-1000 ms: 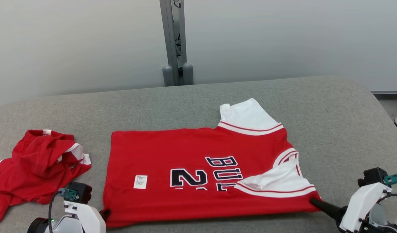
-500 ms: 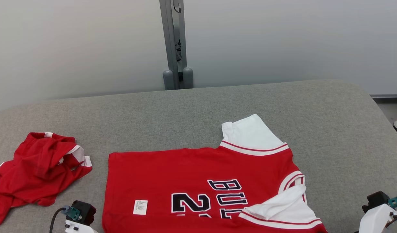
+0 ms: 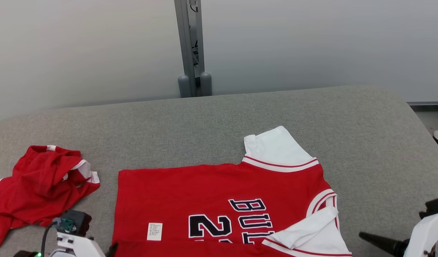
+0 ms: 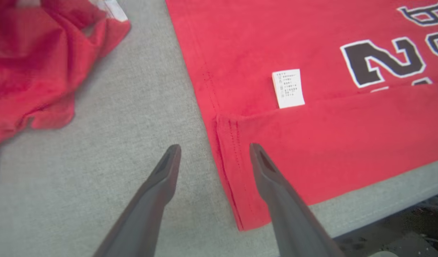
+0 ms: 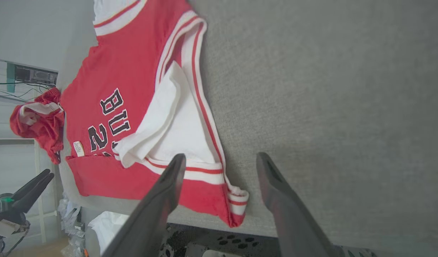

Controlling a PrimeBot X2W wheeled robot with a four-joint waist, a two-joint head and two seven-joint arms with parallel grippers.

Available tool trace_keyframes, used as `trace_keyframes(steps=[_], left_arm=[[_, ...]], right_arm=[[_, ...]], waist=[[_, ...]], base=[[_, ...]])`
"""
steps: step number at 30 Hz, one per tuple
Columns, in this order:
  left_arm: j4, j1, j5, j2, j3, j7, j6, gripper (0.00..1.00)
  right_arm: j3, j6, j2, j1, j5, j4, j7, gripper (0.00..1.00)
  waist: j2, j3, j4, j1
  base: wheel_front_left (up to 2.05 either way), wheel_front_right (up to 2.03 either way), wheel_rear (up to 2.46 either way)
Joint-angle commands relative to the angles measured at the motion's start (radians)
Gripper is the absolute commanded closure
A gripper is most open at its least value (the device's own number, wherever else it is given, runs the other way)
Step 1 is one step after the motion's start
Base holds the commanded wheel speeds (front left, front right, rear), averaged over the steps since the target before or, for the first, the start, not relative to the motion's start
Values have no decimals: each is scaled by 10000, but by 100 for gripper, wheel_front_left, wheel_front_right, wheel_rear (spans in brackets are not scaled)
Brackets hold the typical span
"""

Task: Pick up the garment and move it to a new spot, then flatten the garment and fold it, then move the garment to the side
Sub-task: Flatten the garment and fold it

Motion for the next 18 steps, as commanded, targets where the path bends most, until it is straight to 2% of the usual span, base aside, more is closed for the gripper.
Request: trace_keyframes(steps=[1,5,10,14,18], left_arm=[[-31,-285,174,-26,140,-305,177,0],[144,-695,545,-397,401,-1531,523,0],[757,-1267,875,-1083,406,-3436,417,0],[1538,-1628,987,-1711,435,-5123,292,0],[2462,-1999,1194,-2213,497,-6769,265,0]], right_arm=[[-125,6,-46,-220,-184,-119,-326,0],[-478,6,-11,-678,-1029,-198,-1781,0],[-576,6,382,-1160,-2996,74,-4188,0],[-586,5,1011,-1434,-4527,404,-6242,0],[-922,5,1689,-1506,-5897,680,-6877,0]], waist=[[0,31,-7,0],[0,147,-65,0],[0,333,-171,0],[0,489,-302,0],[0,632,-427,0]], base=[[0,0,0],[0,0,0],[0,0,0],[0,0,0],[0,0,0]])
